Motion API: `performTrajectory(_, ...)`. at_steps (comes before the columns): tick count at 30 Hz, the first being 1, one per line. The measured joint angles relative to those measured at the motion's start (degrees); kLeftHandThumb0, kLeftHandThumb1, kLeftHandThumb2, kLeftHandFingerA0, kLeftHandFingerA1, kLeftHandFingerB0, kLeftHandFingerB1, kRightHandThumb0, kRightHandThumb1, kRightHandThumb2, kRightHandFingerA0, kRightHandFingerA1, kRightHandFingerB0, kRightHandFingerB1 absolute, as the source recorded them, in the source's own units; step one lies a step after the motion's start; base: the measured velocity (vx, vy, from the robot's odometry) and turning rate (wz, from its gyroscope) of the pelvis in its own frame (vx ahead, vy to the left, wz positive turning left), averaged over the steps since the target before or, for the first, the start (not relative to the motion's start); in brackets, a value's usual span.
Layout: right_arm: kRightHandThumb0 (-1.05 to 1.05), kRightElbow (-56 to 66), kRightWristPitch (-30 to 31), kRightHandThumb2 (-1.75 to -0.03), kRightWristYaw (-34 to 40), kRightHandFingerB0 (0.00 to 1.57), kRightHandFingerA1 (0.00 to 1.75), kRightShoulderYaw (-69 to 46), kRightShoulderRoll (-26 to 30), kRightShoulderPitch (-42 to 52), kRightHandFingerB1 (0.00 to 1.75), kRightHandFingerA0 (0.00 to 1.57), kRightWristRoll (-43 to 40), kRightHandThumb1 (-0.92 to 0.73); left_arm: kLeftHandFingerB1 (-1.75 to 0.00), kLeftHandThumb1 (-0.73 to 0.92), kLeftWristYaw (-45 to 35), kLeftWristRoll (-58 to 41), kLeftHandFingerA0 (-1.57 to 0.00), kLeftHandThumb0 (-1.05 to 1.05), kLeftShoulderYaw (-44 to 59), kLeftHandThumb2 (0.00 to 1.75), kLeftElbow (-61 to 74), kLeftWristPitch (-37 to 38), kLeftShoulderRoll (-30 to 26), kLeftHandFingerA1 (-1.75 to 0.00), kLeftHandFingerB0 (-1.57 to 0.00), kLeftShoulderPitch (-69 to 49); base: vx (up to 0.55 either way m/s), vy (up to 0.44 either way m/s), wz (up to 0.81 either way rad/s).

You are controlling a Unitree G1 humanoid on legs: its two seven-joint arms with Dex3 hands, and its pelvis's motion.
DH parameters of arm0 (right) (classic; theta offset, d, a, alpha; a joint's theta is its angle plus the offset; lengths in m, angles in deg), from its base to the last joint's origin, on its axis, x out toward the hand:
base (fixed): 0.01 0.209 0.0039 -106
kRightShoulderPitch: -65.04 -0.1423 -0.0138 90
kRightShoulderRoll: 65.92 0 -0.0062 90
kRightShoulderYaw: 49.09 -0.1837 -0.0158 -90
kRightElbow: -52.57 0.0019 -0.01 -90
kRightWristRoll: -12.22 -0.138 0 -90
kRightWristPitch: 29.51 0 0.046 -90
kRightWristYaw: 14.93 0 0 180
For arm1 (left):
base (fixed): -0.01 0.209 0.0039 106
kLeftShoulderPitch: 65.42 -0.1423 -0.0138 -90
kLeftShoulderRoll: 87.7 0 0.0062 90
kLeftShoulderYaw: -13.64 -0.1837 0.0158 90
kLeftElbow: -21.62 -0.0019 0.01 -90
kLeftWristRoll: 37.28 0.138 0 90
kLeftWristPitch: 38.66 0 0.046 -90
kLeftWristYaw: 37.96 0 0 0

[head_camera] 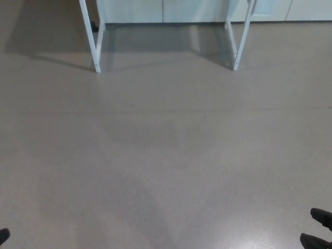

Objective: The robot walk towards a table in front and pick up a black pencil case on the left hand side and put the pencil case into a small container on the right hand side

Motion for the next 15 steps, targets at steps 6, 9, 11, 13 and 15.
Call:
performTrajectory(6, -0.19, -0.2, -0.4, -0.82, 0.0, 0.23, 0.59, 0.1, -1.3, 1.8, 0.53, 0.31, -0.1, -0.35, -0.48, 0.39, 0.2, 0.0, -0.32, -0.14, -0.4, 0.87, 0.1, 0.3, -1.8, -0.6, -0.11, -0.6, 0.2, 0.216, 0.06)
performTrajectory(9, -0.2, -0.2, -0.6, -0.83, 0.1, 0.22, 0.61, 0.1, -1.3, 2.3, 0.53, 0.33, -0.1, -0.36, -0.31, 0.54, 0.3, 0.0, -0.44, -0.17, -0.8, 0.56, 0.1, 0.3, -1.7, -0.46, -0.25, -1.2, 0.21, -0.016, 0.09)
performTrajectory(11, -0.2, -0.2, -0.7, -0.83, 0.1, 0.23, 0.61, 0.2, -1.3, 2.3, 0.53, 0.34, -0.1, -0.36, -0.31, 0.56, 0.5, 0.0, -0.44, -0.15, -1.2, 0.56, 0.2, 0.3, -1.8, -0.46, -0.25, -1.1, 0.24, -0.088, 0.11)
performTrajectory(13, -0.2, -0.3, -0.9, -0.82, 0.1, 0.25, 0.62, 0.2, -1.3, 2.2, 0.54, 0.36, -0.1, -0.35, -0.32, 0.55, 0.6, 0.0, -0.46, -0.16, -1.4, 0.56, 0.3, 0.3, -1.8, -0.49, -0.28, -0.9, 0.24, -0.161, 0.15)
performTrajectory(15, -0.2, -0.5, -1.0, -0.82, 0.2, 0.25, 0.62, 0.3, -1.3, 2.0, 0.54, 0.36, -0.1, -0.35, -0.32, 0.55, 0.7, 0.0, -0.46, -0.16, -1.6, 0.56, 0.3, 0.3, -1.9, -0.49, -0.28, -0.6, 0.26, -0.216, 0.29)
